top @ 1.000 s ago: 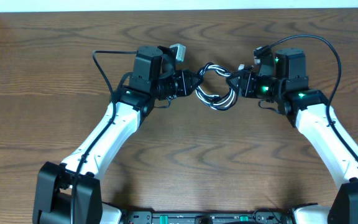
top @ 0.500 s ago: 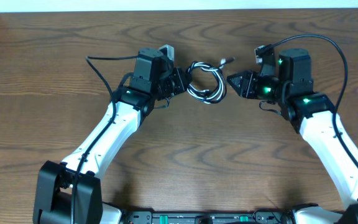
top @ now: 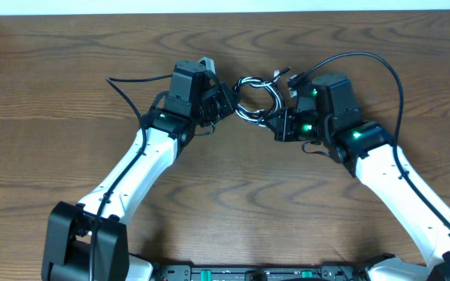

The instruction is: Untangle cables

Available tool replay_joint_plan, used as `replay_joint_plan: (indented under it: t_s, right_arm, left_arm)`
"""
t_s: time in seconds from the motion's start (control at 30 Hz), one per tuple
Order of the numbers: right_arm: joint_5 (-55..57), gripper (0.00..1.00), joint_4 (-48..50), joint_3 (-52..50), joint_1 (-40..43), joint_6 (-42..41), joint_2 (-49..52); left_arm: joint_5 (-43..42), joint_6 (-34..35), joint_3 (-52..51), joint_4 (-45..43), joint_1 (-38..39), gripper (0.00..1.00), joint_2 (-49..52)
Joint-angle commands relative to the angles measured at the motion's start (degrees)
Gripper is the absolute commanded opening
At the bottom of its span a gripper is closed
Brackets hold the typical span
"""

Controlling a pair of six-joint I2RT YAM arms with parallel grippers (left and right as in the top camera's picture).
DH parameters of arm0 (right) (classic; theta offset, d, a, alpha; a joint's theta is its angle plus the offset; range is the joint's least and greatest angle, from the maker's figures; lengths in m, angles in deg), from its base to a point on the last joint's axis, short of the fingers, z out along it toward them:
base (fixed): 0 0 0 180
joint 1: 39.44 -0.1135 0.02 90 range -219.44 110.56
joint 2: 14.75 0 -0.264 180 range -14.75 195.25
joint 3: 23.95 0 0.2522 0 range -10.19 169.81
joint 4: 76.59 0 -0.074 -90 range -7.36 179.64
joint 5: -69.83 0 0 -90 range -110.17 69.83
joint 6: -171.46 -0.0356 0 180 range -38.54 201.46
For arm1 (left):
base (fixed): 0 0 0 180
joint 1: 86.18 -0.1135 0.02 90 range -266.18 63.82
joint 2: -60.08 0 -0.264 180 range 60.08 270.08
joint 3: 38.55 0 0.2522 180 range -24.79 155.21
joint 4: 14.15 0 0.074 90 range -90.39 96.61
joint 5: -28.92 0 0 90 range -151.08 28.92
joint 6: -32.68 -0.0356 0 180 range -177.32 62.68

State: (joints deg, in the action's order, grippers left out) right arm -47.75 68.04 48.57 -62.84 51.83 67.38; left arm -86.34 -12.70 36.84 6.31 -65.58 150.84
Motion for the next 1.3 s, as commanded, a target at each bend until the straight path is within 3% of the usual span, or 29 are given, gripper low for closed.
replay_joint_plan:
  t_s: [0.0,0.33,0.53,1.13,1.27]
  right_arm:
    - [2.6,0.01,0.0,0.5,-1.0,-1.4,1.0]
    - [9.7,0.01,0.1,0.5,-2.5,-5.5,2.4]
    - [16.6,0.01,1.1,0.5,-2.5,-5.5,2.4]
    - [13.8,0.01,1.9,0.5,-0.9,-5.7,6.8]
    - [6.9,0.08,2.8,2.4,3.4,-3.8,5.0]
  left_arm:
    - [-1.3,0.7,0.3,0.0,1.0,0.08,0.2]
    - [-1.9,0.7,0.3,0.1,2.6,0.07,0.2]
    - [-8.6,0.2,0.3,0.3,2.6,0.07,0.2]
    - [-19.0,0.0,0.3,-3.0,2.6,0.08,0.2]
    - [-19.1,-5.7,0.3,-3.8,2.6,0.07,0.2]
